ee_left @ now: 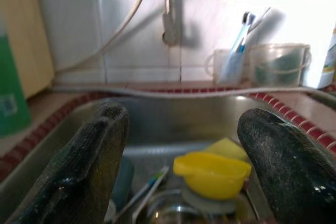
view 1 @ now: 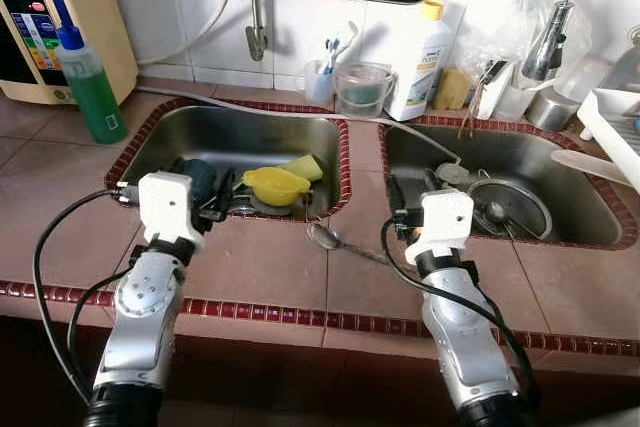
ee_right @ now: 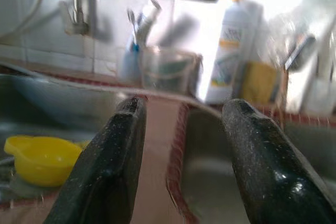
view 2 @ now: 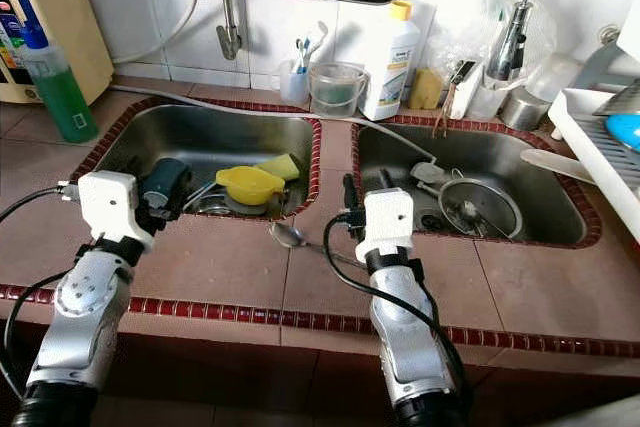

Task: Kitchen organization

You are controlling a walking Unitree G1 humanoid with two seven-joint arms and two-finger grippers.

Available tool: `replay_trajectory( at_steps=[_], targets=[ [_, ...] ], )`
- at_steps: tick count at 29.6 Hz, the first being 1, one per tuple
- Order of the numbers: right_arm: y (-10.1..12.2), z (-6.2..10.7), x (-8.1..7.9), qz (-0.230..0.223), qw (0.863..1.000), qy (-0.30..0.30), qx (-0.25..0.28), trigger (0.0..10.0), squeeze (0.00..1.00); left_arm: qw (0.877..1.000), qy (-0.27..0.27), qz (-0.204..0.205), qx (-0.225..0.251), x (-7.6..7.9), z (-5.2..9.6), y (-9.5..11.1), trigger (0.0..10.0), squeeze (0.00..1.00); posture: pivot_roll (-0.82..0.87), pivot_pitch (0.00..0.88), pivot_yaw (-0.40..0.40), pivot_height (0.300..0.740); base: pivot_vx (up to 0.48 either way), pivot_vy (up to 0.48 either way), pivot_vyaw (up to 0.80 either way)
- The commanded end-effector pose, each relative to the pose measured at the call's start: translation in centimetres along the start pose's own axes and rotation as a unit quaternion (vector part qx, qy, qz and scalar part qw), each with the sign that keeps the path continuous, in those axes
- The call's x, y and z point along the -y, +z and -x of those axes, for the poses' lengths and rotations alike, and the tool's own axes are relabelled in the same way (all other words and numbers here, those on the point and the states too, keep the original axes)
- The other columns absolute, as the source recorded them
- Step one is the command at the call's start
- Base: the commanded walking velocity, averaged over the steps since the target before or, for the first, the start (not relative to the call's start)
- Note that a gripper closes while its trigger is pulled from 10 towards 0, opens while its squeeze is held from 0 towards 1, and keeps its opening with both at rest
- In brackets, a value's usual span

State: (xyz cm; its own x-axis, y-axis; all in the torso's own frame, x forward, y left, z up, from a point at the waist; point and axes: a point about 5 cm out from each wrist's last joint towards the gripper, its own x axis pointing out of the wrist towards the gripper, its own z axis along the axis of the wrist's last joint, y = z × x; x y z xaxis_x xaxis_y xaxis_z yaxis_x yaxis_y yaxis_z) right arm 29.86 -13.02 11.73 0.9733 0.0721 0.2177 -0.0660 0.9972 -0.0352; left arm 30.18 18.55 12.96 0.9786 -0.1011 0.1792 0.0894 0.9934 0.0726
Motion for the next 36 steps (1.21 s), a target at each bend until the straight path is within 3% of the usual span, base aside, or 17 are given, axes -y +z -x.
replay_trajectory(
  at_steps=[1,21,28,36],
  targets=[
    [0.0,0.2,0.7,-0.012,1.000,-0.007,-0.004,10.0,1.00,1.000,0.003,0.003,0.009,0.1,-0.1,0.5,10.0,0.00,-0.11,0.000,-0.024,0.740,0.000,0.000,0.00],
    [0.2,1.0,0.7,0.000,1.000,-0.010,-0.002,10.0,1.00,1.000,-0.010,0.002,0.012,0.8,0.0,0.7,10.0,0.00,-0.12,0.000,-0.032,0.740,0.000,0.000,0.00],
    [0.1,2.5,-0.5,-0.010,1.000,0.018,-0.009,10.0,1.00,0.999,-0.015,0.041,-0.004,1.4,1.7,0.4,10.0,0.00,-0.11,0.000,-0.036,0.740,0.000,0.000,0.00],
    [0.3,2.1,-0.2,-0.002,1.000,0.024,-0.009,10.0,1.00,0.999,-0.006,0.047,-0.009,1.6,1.6,0.5,10.0,0.00,-0.10,0.000,-0.048,0.740,0.000,0.000,0.00]
  ],
)
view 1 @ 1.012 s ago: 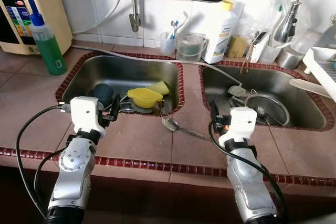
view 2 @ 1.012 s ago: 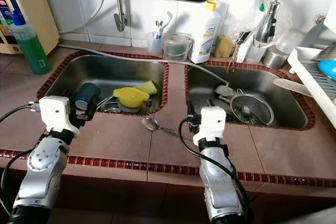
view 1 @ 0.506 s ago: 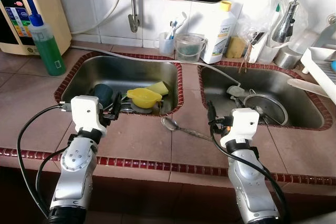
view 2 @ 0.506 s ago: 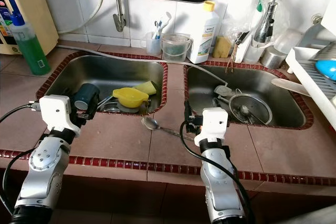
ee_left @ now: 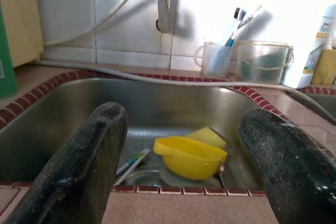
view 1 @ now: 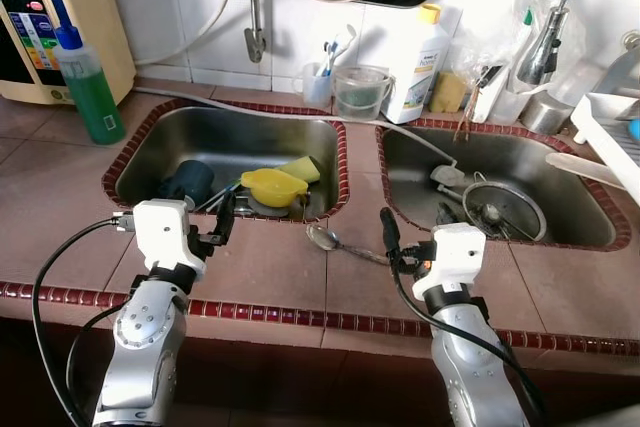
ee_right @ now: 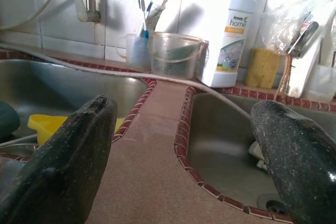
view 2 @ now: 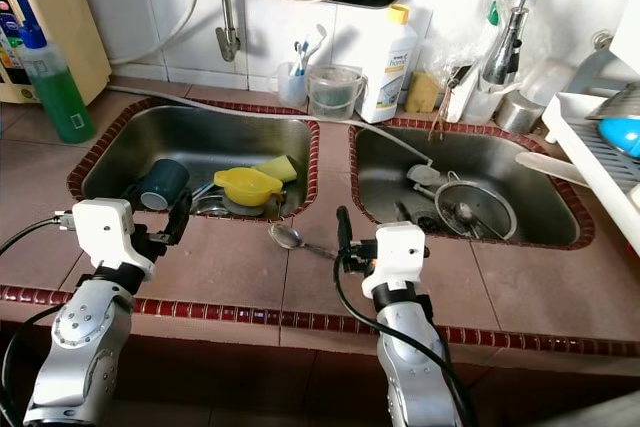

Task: Kitchen organization

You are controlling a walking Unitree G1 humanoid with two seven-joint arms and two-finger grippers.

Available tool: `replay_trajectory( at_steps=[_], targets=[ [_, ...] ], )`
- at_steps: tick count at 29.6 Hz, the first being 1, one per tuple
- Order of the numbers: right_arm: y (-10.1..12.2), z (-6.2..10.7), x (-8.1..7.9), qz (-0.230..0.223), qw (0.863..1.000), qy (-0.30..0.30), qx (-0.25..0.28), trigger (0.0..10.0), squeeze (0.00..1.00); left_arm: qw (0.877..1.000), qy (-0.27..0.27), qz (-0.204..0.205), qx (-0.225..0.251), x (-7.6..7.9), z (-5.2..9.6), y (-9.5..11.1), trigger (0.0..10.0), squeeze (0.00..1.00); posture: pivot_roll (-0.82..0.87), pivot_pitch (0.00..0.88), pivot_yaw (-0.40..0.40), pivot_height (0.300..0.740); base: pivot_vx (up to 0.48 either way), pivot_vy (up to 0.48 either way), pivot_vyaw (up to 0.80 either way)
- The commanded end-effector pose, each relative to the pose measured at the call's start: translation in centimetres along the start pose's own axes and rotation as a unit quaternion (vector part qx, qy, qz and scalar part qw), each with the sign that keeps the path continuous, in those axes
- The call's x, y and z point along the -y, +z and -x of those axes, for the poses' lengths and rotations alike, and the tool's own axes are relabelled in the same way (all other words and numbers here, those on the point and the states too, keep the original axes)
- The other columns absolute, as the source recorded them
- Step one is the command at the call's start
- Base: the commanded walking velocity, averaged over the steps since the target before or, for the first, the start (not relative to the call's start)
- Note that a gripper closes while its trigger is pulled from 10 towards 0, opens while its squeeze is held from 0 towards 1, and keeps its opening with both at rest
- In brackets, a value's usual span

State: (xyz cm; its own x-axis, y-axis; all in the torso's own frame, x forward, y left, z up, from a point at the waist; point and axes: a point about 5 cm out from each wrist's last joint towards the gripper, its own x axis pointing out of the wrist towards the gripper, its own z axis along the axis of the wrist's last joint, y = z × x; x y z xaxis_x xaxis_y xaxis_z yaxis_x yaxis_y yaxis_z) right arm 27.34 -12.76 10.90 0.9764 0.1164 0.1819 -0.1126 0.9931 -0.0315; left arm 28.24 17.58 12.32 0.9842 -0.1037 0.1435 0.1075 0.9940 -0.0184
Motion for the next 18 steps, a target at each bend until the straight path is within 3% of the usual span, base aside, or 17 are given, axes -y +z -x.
replay_trajectory(
  at_steps=[1,11,12,13,18],
  targets=[
    [0.63,-0.54,0.30,0.006,1.000,0.001,0.009,10.0,1.00,1.000,-0.004,0.002,0.008,0.46,-0.33,0.65,10.0,0.00,-0.10,0.000,-0.049,0.740,0.000,0.000,0.00],
    [0.80,-0.71,0.38,0.016,1.000,-0.003,0.013,10.0,1.00,1.000,0.000,0.000,0.005,0.35,-0.36,0.77,10.0,0.00,-0.10,0.000,-0.048,0.740,0.000,0.000,0.00],
    [0.85,-0.71,0.36,0.017,1.000,-0.003,0.014,10.0,0.76,1.000,0.000,-0.002,0.005,0.33,-0.37,0.79,10.0,0.00,-0.10,0.000,-0.046,0.740,0.000,0.000,0.00],
    [0.90,-0.71,0.33,0.020,1.000,-0.003,0.016,10.0,0.00,1.000,0.001,-0.003,0.005,0.29,-0.40,0.82,10.0,0.00,-0.11,0.000,-0.042,0.740,0.000,0.000,0.00],
    [0.88,-0.64,0.31,0.018,1.000,-0.005,0.016,10.0,0.00,1.000,0.001,-0.007,0.007,0.25,-0.55,0.95,10.0,0.00,-0.11,0.000,-0.034,0.740,0.000,0.000,0.00]
  ],
)
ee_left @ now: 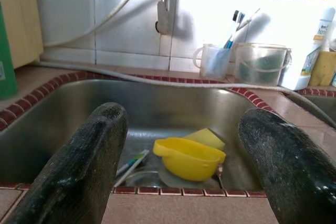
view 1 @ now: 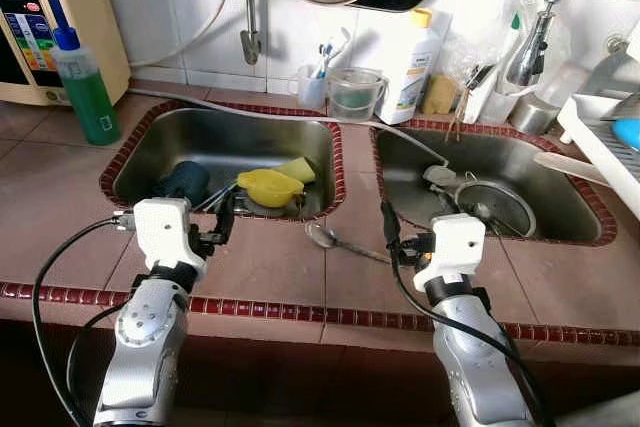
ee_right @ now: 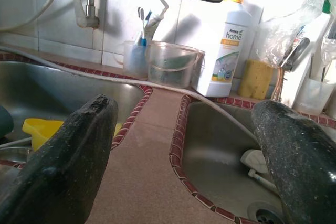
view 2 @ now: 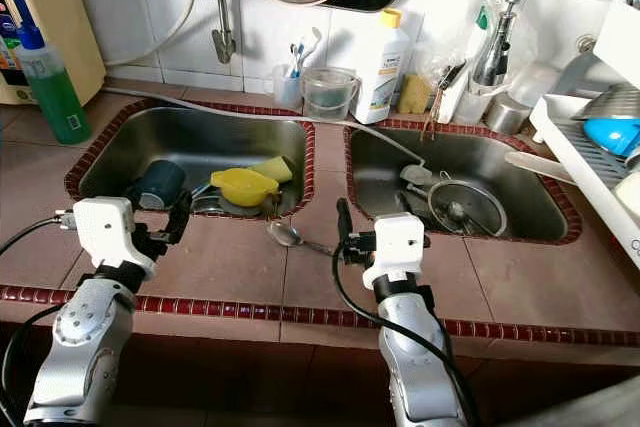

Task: Kitchen organization

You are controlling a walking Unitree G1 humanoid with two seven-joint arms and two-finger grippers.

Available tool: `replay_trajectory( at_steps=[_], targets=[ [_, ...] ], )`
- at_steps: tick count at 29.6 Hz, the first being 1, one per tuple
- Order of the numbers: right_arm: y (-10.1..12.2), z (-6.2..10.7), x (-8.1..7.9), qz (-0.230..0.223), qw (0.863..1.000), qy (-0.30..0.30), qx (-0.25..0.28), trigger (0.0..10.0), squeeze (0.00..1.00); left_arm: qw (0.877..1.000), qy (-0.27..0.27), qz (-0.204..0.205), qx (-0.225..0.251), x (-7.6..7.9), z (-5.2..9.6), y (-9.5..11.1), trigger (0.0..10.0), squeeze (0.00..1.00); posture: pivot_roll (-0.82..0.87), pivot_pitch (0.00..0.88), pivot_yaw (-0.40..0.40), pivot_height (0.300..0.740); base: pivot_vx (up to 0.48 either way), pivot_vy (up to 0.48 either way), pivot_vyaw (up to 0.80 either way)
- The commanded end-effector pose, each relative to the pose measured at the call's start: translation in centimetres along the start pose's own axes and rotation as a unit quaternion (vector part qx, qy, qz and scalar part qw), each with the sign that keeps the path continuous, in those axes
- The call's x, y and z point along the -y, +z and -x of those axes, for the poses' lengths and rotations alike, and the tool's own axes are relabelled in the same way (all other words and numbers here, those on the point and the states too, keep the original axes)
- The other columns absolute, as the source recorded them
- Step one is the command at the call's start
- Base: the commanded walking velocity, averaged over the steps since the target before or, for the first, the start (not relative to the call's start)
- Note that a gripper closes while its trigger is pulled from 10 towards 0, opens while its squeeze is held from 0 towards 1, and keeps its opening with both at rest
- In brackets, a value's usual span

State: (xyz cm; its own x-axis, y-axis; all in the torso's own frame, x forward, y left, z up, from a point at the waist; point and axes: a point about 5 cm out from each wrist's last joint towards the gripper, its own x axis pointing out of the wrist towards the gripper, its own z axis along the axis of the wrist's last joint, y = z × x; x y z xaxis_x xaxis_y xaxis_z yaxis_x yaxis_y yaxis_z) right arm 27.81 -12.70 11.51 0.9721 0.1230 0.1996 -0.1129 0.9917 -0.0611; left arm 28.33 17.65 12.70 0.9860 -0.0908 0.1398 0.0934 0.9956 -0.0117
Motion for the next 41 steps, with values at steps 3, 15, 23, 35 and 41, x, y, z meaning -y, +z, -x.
replay_trajectory(
  at_steps=[3,15,23,35,41],
  targets=[
    [0.3,0.0,0.4,0.003,1.000,-0.011,0.004,10.0,0.00,1.000,-0.008,-0.007,0.010,0.3,-0.5,0.7,10.0,0.00,-0.11,0.000,-0.029,0.740,0.000,0.000,0.00],
    [0.5,-0.5,0.5,0.004,1.000,-0.017,0.005,10.0,0.00,1.000,-0.020,-0.023,0.004,0.8,-0.6,0.7,10.0,0.00,-0.11,0.000,-0.021,0.740,0.000,0.000,0.00],
    [0.7,-0.8,0.5,0.001,1.000,-0.017,0.007,10.0,0.00,0.999,-0.015,-0.029,0.005,0.4,-0.6,0.8,10.0,0.00,-0.10,0.000,-0.024,0.740,0.000,0.000,0.00],
    [0.7,-0.7,0.4,-0.001,1.000,-0.016,0.007,10.0,0.00,0.998,-0.041,-0.042,-0.002,1.4,-0.1,0.5,10.0,0.00,-0.09,0.000,-0.023,0.740,0.000,0.000,0.00],
    [0.8,-0.6,0.5,0.000,1.000,-0.017,0.006,10.0,0.00,0.998,-0.037,-0.045,-0.005,1.2,-0.2,0.4,10.0,0.00,-0.10,0.000,-0.022,0.740,0.000,0.000,0.00]
  ],
)
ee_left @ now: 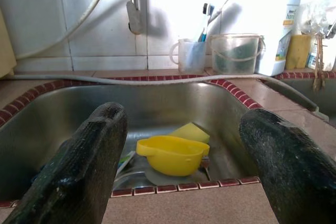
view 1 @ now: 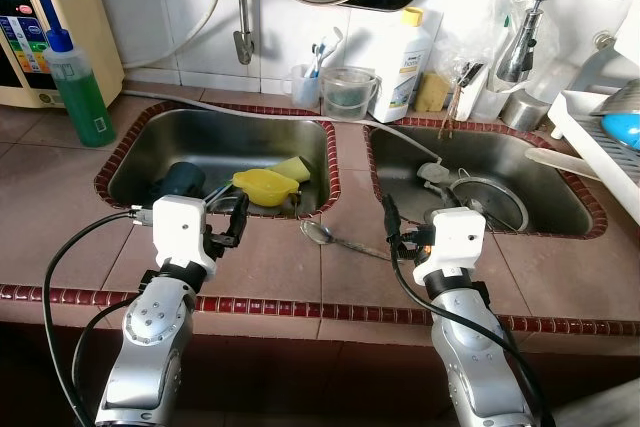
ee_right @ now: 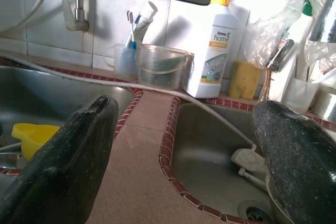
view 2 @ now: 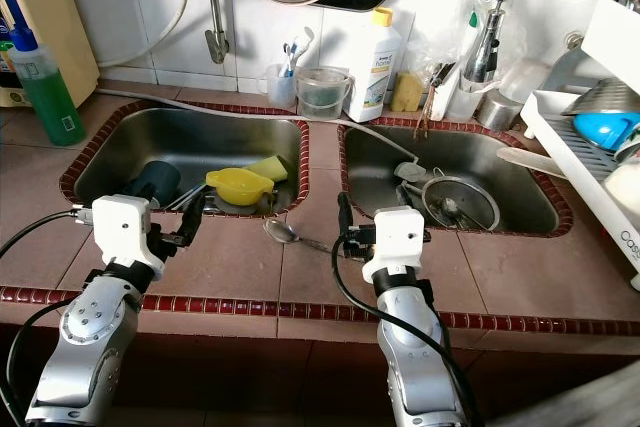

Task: Kitchen organization

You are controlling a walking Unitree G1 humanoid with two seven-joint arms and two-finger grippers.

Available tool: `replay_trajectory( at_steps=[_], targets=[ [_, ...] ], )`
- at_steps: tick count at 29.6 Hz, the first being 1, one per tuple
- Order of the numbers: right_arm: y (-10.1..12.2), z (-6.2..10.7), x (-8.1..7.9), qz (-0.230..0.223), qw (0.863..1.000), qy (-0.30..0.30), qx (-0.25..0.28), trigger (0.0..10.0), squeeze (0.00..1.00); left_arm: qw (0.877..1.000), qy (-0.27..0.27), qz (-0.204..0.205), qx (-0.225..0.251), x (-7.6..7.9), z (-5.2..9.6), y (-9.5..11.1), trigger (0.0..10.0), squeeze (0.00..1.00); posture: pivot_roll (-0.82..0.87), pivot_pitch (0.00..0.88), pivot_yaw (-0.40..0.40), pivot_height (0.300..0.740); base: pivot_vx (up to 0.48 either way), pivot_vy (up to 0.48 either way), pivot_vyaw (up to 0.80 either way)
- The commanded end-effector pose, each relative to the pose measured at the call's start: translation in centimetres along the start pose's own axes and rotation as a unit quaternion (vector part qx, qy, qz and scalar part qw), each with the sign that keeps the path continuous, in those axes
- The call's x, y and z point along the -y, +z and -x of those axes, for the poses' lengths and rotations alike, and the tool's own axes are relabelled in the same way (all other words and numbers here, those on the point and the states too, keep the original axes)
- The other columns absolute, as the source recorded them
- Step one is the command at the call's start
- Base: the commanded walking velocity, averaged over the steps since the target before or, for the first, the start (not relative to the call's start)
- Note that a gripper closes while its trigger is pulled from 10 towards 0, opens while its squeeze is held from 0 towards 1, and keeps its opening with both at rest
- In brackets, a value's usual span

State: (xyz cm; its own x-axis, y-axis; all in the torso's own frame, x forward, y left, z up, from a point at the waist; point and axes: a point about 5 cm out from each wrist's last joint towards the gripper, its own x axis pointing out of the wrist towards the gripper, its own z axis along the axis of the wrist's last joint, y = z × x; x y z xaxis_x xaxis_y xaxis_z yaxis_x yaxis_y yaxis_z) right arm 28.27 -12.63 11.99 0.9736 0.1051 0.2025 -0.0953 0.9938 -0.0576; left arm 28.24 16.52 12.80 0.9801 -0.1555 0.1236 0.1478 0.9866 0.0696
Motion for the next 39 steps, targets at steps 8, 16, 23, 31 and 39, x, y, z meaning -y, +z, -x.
replay_trajectory(
  at_steps=[8,16,23,31,39],
  targets=[
    [0.48,-0.11,0.56,0.000,1.000,-0.009,0.007,10.0,0.00,1.000,-0.003,-0.009,0.004,0.02,-0.24,0.41,10.0,0.00,-0.10,0.000,-0.022,0.740,0.000,0.000,0.00],
    [0.50,-0.08,0.55,-0.001,1.000,-0.007,0.007,10.0,0.00,1.000,-0.003,-0.009,0.004,0.05,-0.22,0.45,10.0,0.00,-0.10,0.002,-0.023,0.740,0.000,0.000,0.00],
    [0.51,0.01,0.51,-0.002,1.000,-0.007,0.006,10.0,0.00,1.000,-0.003,-0.008,0.003,0.07,-0.11,0.43,10.0,0.00,-0.10,0.005,-0.022,0.740,0.000,0.000,0.00],
    [0.54,0.13,0.37,-0.002,1.000,-0.008,0.008,10.0,0.00,1.000,-0.008,-0.006,0.004,0.22,-0.14,0.44,10.0,0.00,-0.11,0.004,-0.014,0.740,0.000,0.000,0.00],
    [0.43,0.47,0.33,-0.005,1.000,-0.011,0.006,10.0,0.00,1.000,-0.014,-0.007,0.002,0.28,-0.06,0.50,10.0,0.00,-0.11,0.003,-0.008,0.740,0.000,0.000,0.00]
  ],
)
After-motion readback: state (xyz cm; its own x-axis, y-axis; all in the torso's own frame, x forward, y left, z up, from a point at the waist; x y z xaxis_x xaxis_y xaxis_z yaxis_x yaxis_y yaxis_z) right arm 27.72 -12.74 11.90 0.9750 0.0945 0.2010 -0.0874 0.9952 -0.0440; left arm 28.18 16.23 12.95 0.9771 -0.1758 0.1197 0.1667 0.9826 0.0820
